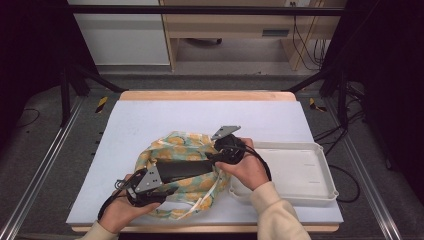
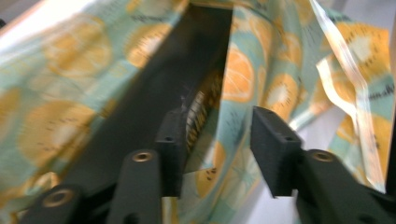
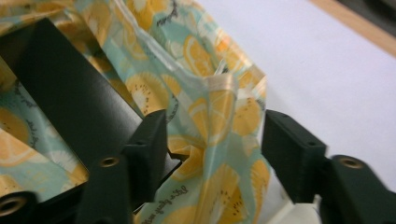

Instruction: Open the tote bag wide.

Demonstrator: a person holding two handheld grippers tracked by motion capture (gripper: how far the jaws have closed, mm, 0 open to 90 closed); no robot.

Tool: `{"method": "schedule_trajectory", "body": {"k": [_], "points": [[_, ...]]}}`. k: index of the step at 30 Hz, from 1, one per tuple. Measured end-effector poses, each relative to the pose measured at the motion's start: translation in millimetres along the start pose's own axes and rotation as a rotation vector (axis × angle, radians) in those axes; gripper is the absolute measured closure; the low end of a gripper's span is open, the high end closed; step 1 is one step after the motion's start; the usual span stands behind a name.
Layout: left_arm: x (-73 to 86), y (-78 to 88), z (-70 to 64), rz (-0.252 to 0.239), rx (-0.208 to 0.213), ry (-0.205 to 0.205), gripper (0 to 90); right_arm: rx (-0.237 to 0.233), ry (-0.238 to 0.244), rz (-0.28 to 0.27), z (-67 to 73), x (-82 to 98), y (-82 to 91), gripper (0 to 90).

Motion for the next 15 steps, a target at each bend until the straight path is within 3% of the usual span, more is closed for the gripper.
{"method": "schedule_trajectory", "body": {"k": [4,9,15], "points": [[7.4,-2.5,-8.5,0.027,0.039,-0.012,70.2,0.0,-0.003,0.053,-0.7,7.5,-10.1,54.6],[13.1,0.8,-15.3,0.043,0.055,-0.038,86.7,-0.006,0.001,0.081,-0.7,11.9,-10.1,86.3],[28.6,4.6,-22.5,0.093,0.067,-0.092,89.8,0.049,-0.023,0.098,-9.2,15.9,-4.9,90.0]]}}
Point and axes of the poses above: each handheld gripper's, and its own axes: y roughly backward along the jaws, x roughly out of its underside, z roughly to its left, the point moved 10 cm from there along -y, roughly forward along the jaws, and after that the axes turned 14 degrees about -x, right-handed, at the moved point
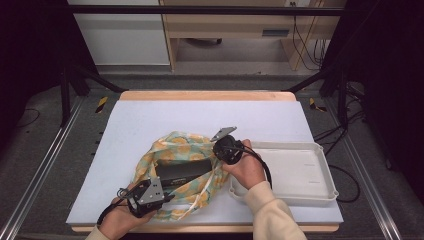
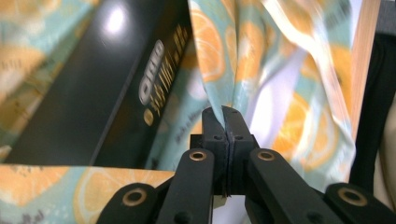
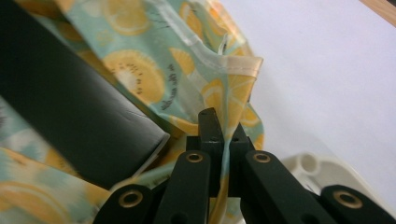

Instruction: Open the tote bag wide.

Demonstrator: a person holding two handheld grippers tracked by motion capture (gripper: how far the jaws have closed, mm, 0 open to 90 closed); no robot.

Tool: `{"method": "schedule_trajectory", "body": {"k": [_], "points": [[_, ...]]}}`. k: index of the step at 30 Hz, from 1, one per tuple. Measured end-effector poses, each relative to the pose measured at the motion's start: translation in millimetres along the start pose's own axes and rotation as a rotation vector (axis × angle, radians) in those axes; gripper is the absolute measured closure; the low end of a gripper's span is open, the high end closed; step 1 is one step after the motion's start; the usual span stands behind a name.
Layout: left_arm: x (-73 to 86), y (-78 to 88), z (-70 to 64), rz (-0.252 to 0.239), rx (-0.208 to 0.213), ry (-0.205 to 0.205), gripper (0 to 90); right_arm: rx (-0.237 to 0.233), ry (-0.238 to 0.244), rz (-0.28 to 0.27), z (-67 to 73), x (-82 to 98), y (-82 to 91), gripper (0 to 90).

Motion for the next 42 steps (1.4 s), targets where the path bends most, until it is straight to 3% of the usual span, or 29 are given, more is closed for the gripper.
{"method": "schedule_trajectory", "body": {"k": [5,9,15,17,22,31,38,42], "points": [[10.9,-1.5,0.2,0.044,-0.02,-0.058,90.0,0.027,-0.037,0.001,-7.6,6.1,5.4,90.0],[17.2,-2.3,9.8,0.071,-0.053,-0.062,90.0,0.037,-0.054,0.0,-11.1,12.3,9.9,90.0],[23.5,-0.6,32.1,0.065,-0.116,-0.009,90.0,0.034,-0.068,-0.006,-11.3,19.9,14.4,90.0],[24.5,0.3,29.9,0.056,-0.1,-0.004,90.0,0.025,-0.068,-0.004,-8.6,22.6,13.7,90.0],[30.1,1.0,18.8,0.077,-0.071,-0.061,90.0,0.002,-0.069,0.014,-0.7,30.6,8.0,90.0],[37.6,0.5,21.7,0.09,-0.061,-0.031,90.0,-0.023,-0.062,0.041,3.4,36.4,3.0,90.0],[38.8,-0.9,21.6,0.097,-0.061,-0.017,90.0,-0.001,-0.068,0.028,-4.1,35.1,1.0,89.9],[38.5,-1.0,20.7,0.092,-0.055,-0.007,89.9,-0.004,-0.054,-0.019,-3.1,28.4,2.8,79.5]]}}
Point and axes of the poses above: each handheld gripper's, and its own axes: y roughly backward along the jaws, x roughly out of its underside, z roughly to its left, the point moved 10 cm from there along -y, roughly forward along the jaws, and after that the axes turned 14 degrees about -x, right-handed, at the moved point
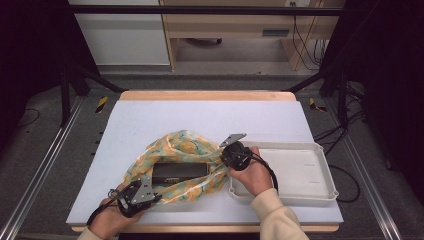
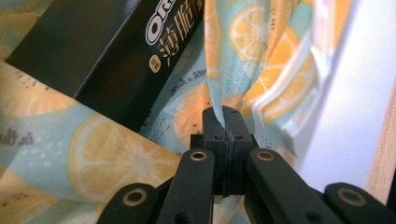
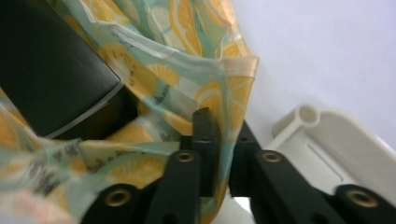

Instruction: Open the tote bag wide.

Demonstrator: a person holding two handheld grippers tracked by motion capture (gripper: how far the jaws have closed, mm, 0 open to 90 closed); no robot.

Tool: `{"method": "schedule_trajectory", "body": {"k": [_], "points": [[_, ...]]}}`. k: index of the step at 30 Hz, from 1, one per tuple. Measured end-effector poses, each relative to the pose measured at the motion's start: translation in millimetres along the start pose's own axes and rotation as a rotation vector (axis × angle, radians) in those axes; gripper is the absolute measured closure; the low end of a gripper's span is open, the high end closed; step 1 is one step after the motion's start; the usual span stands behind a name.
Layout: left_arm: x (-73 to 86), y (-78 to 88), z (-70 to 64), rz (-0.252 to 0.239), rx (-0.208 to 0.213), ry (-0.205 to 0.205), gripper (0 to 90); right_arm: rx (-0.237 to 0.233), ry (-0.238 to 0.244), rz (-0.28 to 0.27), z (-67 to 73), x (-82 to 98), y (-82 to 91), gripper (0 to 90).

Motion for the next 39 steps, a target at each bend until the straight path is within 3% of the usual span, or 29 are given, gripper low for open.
{"method": "schedule_trajectory", "body": {"k": [5,9,12,14,16,19,21,25,29,33,39], "points": [[-2.1,1.1,-0.3,-0.018,0.011,0.034,87.1,0.01,0.017,-0.1,6.2,-13.7,13.8,54.4],[-7.1,2.6,-1.3,-0.049,0.012,0.068,75.2,0.028,0.022,-0.166,11.7,-22.6,29.3,39.0],[-12.3,4.7,-3.2,-0.073,0.006,0.084,65.5,0.03,0.024,-0.211,17.7,-28.4,42.7,34.5],[-18.7,6.0,-4.7,-0.106,0.005,0.117,59.8,0.024,0.023,-0.228,22.5,-31.0,48.8,31.8],[-24.6,8.7,-4.7,-0.136,0.005,0.138,59.2,0.017,0.016,-0.248,29.0,-33.6,54.0,31.4],[-30.8,12.3,-3.2,-0.168,-0.001,0.177,57.7,0.001,0.034,-0.268,43.0,-36.8,58.2,36.9],[-33.7,14.5,-2.7,-0.186,0.006,0.2,59.2,-0.011,0.05,-0.276,53.6,-38.3,58.5,48.3],[-32.6,12.0,-8.7,-0.169,0.051,0.217,68.1,-0.062,0.091,-0.256,76.7,-38.9,47.9,64.9],[-33.6,10.1,-18.1,-0.156,0.082,0.198,77.3,-0.099,0.12,-0.214,96.0,-37.8,28.7,75.7],[-35.0,7.9,-25.8,-0.151,0.098,0.171,79.2,-0.134,0.13,-0.2,110.8,-35.3,11.0,86.1],[-33.9,5.5,-30.4,-0.14,0.109,0.136,79.0,-0.174,0.141,-0.153,124.6,-27.1,-12.9,90.0]]}}
Point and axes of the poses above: each handheld gripper's, and its own axes: y roughly backward along the jaws, x roughly out of its underside, z roughly to its left, the point moved 10 cm from there along -y, roughly forward along the jaws, and after that the axes turned 14 degrees about -x, right-handed, at the moved point
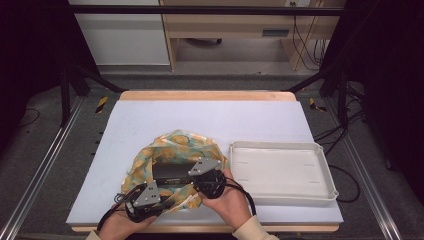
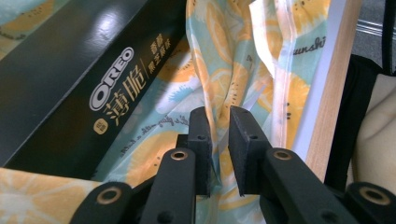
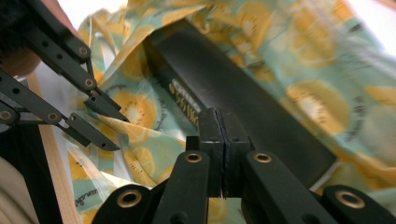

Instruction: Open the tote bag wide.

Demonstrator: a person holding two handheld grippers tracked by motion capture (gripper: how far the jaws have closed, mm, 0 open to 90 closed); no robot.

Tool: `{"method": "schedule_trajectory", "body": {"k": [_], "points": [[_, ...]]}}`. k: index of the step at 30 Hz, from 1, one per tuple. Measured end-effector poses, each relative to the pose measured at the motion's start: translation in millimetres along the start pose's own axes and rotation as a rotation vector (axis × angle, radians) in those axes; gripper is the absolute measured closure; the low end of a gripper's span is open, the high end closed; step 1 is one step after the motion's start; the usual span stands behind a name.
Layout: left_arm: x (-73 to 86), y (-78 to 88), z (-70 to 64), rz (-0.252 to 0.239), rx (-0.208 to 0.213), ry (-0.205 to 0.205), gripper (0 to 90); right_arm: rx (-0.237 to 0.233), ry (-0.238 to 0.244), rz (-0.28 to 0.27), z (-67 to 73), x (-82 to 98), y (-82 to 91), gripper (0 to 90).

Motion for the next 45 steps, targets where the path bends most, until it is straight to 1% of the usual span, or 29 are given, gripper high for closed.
{"method": "schedule_trajectory", "body": {"k": [4,5,7,10,13,15,17,18,20,22,23,24,25,26,27,28,30,31,32,33,35,37,39,40,42,44,45], "points": [[0.4,0.0,0.1,0.0,0.001,-0.002,79.0,-0.015,-0.005,0.009,2.3,1.1,-8.1,90.0],[0.5,0.0,-0.1,0.001,0.004,-0.003,79.0,-0.017,0.001,0.01,2.2,0.5,-9.1,90.0],[1.6,0.5,-0.1,0.006,0.004,-0.014,79.1,-0.019,-0.002,0.017,2.4,0.4,-10.6,90.0],[0.6,2.3,-0.1,-0.004,0.006,0.0,78.1,-0.025,-0.01,0.039,3.2,4.8,-12.6,90.0],[0.0,5.4,0.6,-0.013,0.019,0.014,77.0,-0.026,-0.011,0.067,4.5,14.3,-11.9,90.0],[-2.8,8.4,3.0,-0.034,0.014,0.035,75.5,-0.025,-0.016,0.075,5.4,21.7,-10.7,90.0],[-7.3,12.6,5.9,-0.061,0.019,0.07,71.0,-0.024,-0.023,0.086,6.9,30.7,-9.9,90.0],[-9.7,14.9,8.0,-0.077,0.017,0.088,67.4,-0.025,-0.028,0.09,7.9,35.3,-9.8,90.0],[-14.4,20.8,11.7,-0.11,0.02,0.121,64.6,-0.023,-0.039,0.09,9.0,42.9,-10.0,90.0],[-18.6,26.5,17.9,-0.144,0.006,0.154,61.6,-0.023,-0.047,0.09,10.5,47.5,-10.4,90.0],[-20.3,29.5,21.8,-0.159,-0.001,0.18,61.4,-0.019,-0.048,0.094,10.9,49.1,-10.3,90.0],[-21.0,32.5,25.9,-0.17,-0.006,0.206,63.2,-0.019,-0.043,0.097,11.7,50.2,-10.5,90.0],[-20.7,35.1,30.6,-0.176,-0.019,0.225,66.9,-0.018,-0.041,0.102,12.7,51.4,-10.7,90.0],[-19.2,36.4,35.3,-0.172,-0.037,0.237,69.7,-0.016,-0.038,0.107,13.1,52.6,-11.2,90.0],[-16.5,36.6,39.9,-0.16,-0.062,0.236,71.7,-0.019,-0.041,0.109,14.1,53.9,-11.8,90.0],[-14.0,35.8,43.3,-0.15,-0.076,0.234,73.8,-0.015,-0.042,0.112,14.1,55.1,-12.2,90.0],[-14.4,35.2,46.4,-0.161,-0.078,0.255,77.7,-0.02,-0.04,0.113,14.8,56.9,-14.3,90.0],[-16.1,35.4,47.4,-0.165,-0.088,0.25,79.6,-0.018,-0.038,0.116,14.8,57.9,-15.3,90.0],[-18.3,36.1,48.0,-0.167,-0.1,0.235,80.1,-0.017,-0.034,0.12,14.7,58.5,-16.1,90.0],[-22.1,37.2,48.9,-0.175,-0.116,0.219,82.3,-0.014,-0.031,0.124,14.5,59.0,-16.4,90.0],[-28.3,36.3,49.6,-0.181,-0.119,0.228,84.9,-0.015,-0.03,0.123,14.5,59.5,-17.5,90.0],[-34.7,32.7,51.3,-0.188,-0.133,0.217,86.9,-0.017,-0.027,0.128,14.7,60.4,-18.8,90.0],[-36.6,26.3,50.7,-0.173,-0.13,0.203,87.0,-0.018,-0.028,0.135,15.6,61.5,-19.8,90.0],[-34.1,22.9,49.9,-0.151,-0.135,0.19,87.6,-0.018,-0.029,0.134,16.0,61.5,-20.0,90.0],[-23.0,17.0,50.9,-0.087,-0.167,0.149,88.6,-0.02,-0.023,0.134,16.4,61.4,-19.4,90.0],[-12.9,14.1,51.1,-0.048,-0.153,0.152,90.0,-0.026,-0.018,0.13,16.7,61.4,-19.8,90.0],[-7.6,12.4,50.9,-0.021,-0.152,0.147,90.0,-0.026,-0.019,0.135,16.7,62.0,-19.9,90.0]]}}
Point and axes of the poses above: each handheld gripper's, and its own axes: y roughly backward along the jaws, x roughly out of its underside, z roughly to its left, the point moved 10 cm from there along -y, roughly forward along the jaws, and after that the axes turned 14 degrees about -x, right-handed, at the moved point
